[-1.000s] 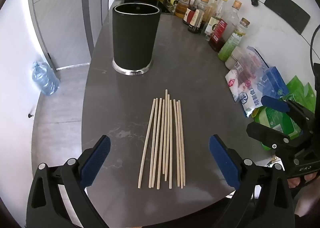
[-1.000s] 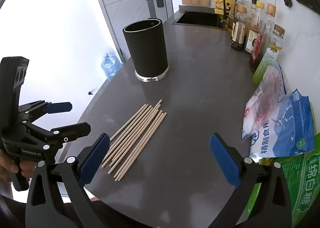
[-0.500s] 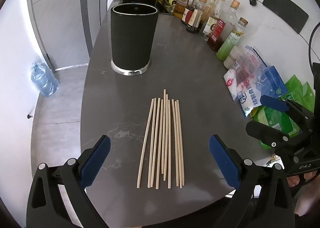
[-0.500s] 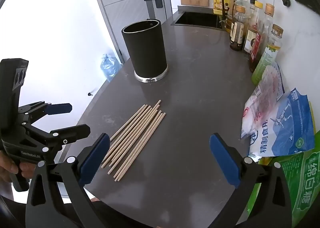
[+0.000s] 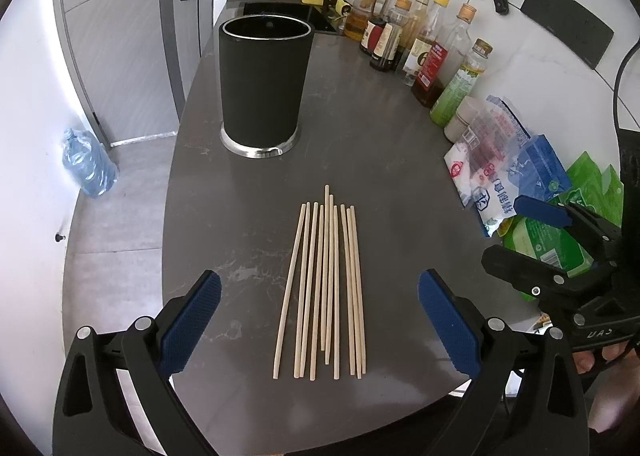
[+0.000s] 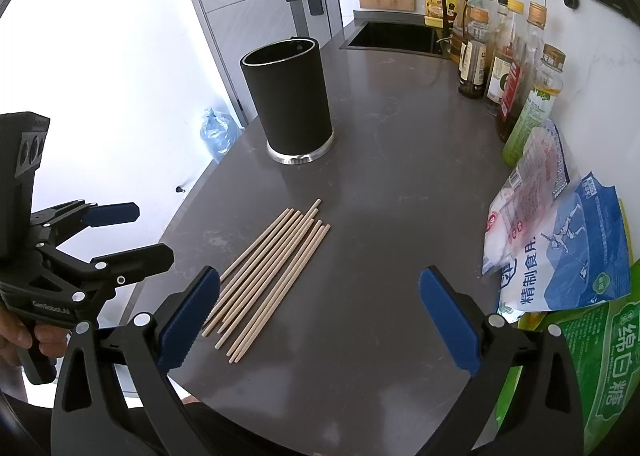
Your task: Organize utensils
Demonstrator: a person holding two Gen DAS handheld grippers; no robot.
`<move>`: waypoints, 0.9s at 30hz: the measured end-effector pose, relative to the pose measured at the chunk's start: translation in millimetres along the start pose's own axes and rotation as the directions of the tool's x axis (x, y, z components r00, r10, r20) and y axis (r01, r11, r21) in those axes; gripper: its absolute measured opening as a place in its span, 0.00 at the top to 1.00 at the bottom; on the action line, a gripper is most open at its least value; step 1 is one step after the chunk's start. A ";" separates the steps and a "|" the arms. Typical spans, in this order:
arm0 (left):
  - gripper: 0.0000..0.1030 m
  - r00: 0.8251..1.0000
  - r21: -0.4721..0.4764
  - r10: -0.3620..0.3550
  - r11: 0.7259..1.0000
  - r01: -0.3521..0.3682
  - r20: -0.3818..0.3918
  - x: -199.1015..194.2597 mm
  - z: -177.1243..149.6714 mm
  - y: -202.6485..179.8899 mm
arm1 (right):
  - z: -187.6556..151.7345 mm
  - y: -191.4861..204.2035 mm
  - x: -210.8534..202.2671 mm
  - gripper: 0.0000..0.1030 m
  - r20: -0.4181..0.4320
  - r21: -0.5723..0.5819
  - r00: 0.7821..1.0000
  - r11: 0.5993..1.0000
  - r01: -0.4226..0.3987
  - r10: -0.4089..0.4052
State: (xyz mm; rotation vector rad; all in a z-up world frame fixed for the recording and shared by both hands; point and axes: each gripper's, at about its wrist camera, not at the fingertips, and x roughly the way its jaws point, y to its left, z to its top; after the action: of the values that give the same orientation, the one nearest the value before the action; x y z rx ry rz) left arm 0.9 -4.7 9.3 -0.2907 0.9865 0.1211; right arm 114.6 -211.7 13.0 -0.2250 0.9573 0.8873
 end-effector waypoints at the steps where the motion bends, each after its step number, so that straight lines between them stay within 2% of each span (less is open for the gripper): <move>1: 0.06 1.000 0.000 -0.001 1.000 0.001 0.000 -0.2 0.3 -0.2 | 0.1 0.0 -0.1 0.04 0.000 0.001 1.000 1.000 0.000 0.000; 27: 0.07 1.000 -0.013 -0.001 1.000 0.001 -0.007 1.5 0.8 6.1 | 3.7 -0.7 5.1 0.04 -0.005 0.014 1.000 1.000 -0.002 0.002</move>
State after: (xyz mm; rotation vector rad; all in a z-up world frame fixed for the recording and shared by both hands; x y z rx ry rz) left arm 1.1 1.3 7.3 -0.3033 0.9926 0.1255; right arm 118.7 -207.4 11.1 -0.2150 0.9683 0.8818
